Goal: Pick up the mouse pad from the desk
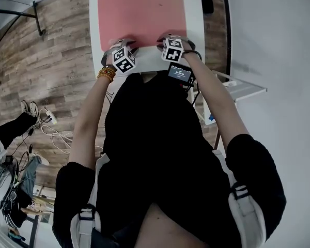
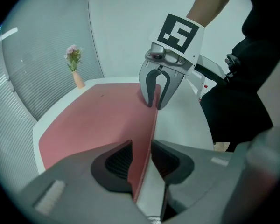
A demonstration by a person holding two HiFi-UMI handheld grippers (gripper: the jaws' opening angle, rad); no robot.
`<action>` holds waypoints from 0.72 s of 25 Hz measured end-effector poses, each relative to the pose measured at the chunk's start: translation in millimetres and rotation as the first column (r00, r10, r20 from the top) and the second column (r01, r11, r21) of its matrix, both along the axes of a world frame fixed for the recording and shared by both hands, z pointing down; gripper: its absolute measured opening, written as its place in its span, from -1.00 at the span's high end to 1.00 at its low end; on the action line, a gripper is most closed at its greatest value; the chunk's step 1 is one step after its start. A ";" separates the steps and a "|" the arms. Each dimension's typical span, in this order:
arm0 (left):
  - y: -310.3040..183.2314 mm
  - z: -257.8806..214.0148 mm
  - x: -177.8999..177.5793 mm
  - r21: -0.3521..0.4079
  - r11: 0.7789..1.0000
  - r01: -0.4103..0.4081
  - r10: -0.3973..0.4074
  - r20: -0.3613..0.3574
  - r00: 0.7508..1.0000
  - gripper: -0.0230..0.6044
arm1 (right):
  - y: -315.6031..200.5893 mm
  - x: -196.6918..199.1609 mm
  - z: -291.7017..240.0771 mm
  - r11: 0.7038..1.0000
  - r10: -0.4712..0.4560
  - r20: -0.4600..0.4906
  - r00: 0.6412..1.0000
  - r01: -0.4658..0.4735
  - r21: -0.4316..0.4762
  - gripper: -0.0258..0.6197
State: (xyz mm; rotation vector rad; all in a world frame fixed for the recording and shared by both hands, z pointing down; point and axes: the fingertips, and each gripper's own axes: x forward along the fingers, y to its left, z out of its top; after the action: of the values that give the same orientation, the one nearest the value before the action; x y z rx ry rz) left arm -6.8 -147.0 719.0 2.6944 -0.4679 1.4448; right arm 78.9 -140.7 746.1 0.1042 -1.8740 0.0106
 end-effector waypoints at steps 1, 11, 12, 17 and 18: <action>1.0 0.5 1.4 -0.002 1.000 0.000 0.000 -0.001 1.000 0.54 | 0.0 -0.9 -0.3 1.000 0.007 -0.004 1.000 -0.007 -0.010 0.60; 3.7 -0.6 26.5 -0.010 1.000 -0.021 0.021 -0.008 1.000 0.54 | -5.6 0.7 -5.2 0.978 0.137 0.029 0.990 -0.131 -0.160 0.69; 4.6 0.9 31.5 -0.010 1.000 -0.027 0.027 -0.004 1.000 0.54 | -5.1 1.8 -4.7 0.977 0.139 0.030 0.990 -0.132 -0.167 0.70; 3.0 5.6 46.5 -0.009 0.999 -0.041 0.041 0.006 0.999 0.54 | -5.1 2.7 -1.5 0.966 0.163 0.052 0.985 -0.148 -0.210 0.74; 2.2 6.1 49.5 -0.010 0.999 -0.043 0.043 0.008 0.999 0.55 | -5.7 3.5 -0.3 0.962 0.175 0.059 0.983 -0.158 -0.223 0.74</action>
State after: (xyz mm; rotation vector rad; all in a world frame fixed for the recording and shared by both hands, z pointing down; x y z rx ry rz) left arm 42.6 -144.8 725.1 2.7082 -0.4053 1.4651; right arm 82.4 -146.5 745.8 0.1120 -1.9253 0.3397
